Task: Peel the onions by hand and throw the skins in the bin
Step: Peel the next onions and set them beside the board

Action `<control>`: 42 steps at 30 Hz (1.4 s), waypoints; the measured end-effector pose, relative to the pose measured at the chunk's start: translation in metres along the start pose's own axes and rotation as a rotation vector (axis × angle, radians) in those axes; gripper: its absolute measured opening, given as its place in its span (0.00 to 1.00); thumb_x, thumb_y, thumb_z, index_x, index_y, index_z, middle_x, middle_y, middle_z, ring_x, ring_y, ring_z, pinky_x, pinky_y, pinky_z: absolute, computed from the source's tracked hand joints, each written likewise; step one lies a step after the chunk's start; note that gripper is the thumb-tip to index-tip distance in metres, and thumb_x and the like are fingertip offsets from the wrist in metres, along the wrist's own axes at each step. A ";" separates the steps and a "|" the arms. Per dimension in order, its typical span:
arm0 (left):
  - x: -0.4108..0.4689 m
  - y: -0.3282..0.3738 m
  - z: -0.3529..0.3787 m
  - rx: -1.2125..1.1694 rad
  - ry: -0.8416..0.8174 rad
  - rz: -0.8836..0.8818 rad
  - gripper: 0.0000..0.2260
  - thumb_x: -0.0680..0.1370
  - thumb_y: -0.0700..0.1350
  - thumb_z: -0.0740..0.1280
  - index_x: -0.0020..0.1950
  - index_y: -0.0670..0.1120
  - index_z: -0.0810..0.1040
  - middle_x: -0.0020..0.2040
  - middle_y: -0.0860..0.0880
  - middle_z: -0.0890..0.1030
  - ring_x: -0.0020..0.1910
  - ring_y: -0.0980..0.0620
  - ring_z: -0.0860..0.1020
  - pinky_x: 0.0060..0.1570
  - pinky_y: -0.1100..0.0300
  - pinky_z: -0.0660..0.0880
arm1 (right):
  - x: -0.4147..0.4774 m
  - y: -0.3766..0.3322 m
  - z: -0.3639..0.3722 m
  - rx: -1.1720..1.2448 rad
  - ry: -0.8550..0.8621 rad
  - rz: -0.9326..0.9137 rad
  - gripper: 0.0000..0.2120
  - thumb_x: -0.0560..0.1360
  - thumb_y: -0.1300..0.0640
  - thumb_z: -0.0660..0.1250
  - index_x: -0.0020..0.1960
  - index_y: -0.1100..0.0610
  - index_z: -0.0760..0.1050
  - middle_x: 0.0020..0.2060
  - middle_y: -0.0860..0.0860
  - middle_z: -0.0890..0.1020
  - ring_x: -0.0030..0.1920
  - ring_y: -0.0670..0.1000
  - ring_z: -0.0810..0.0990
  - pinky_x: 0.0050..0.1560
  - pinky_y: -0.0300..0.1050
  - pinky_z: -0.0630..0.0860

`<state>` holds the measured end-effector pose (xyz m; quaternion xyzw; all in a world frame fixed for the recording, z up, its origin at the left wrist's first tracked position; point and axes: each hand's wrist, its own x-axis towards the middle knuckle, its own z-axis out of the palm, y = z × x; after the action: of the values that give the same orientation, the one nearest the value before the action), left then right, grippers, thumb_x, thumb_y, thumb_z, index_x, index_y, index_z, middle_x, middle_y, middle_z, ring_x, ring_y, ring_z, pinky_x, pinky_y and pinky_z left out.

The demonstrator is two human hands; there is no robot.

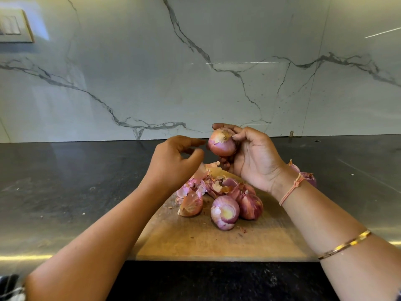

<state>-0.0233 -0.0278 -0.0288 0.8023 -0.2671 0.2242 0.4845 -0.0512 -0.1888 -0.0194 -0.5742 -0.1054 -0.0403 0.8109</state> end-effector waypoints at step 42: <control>0.001 -0.004 0.008 -0.214 -0.158 0.330 0.13 0.67 0.53 0.72 0.46 0.55 0.71 0.48 0.55 0.72 0.48 0.56 0.76 0.47 0.66 0.77 | -0.006 0.002 0.009 -0.142 0.028 -0.019 0.18 0.77 0.57 0.50 0.37 0.56 0.76 0.31 0.55 0.73 0.29 0.49 0.63 0.26 0.37 0.57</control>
<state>-0.0189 -0.0338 -0.0340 0.7067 -0.4544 0.2072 0.5012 -0.0582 -0.1800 -0.0193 -0.6287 -0.0964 -0.0633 0.7690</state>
